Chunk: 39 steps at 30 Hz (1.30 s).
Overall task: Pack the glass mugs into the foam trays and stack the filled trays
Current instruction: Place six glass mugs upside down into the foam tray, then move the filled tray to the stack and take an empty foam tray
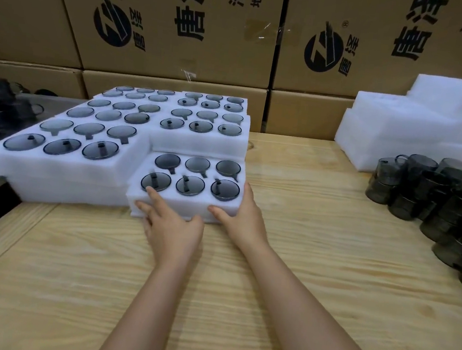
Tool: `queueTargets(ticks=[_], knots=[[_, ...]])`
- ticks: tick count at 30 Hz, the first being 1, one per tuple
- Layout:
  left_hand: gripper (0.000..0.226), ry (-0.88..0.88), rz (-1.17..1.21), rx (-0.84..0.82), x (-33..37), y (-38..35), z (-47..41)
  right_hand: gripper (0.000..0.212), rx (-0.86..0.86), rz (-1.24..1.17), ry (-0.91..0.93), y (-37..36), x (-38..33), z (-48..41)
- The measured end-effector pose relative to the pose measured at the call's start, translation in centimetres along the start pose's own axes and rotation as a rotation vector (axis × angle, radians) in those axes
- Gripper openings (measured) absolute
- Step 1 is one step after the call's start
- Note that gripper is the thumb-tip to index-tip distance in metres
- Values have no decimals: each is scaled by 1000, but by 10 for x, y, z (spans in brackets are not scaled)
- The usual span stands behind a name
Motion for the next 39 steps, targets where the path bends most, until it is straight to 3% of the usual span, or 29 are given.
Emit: queueTargets(ticks=[5, 8, 9, 12, 14, 18, 21, 27, 39], knots=[[104, -58, -93, -19, 1, -7, 6, 78, -68, -26, 46, 5, -3, 1], [103, -297, -275, 83, 11, -8, 16, 55, -265, -119, 48, 21, -5, -3], [100, -421, -325, 121, 16, -8, 20, 44, -259, -131, 4, 34, -5, -8], [89, -782, -360, 115, 28, -12, 32, 43, 56, 37, -56, 96, -4, -40], [83, -887, -366, 65, 30, -14, 34, 43, 244, 297, -13, 141, -11, -67], [77, -701, -365, 27, 25, -12, 28, 54, 431, 753, -9, 222, -17, -122], [77, -632, -363, 38, 23, -13, 26, 67, 495, 925, -118, 272, -12, -149], [75, -601, -362, 57, 23, -14, 23, 68, 302, 956, -317, 317, 11, -183], [72, -622, -356, 103, 22, -14, 23, 36, 276, 1022, -180, 310, 19, -188]])
Point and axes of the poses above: each hand's wrist, its own z-axis away from the middle knuckle, its own y-axis out of the back of the hand, x = y × z, the point moved 3 cm from there along -z, towards the middle knuckle
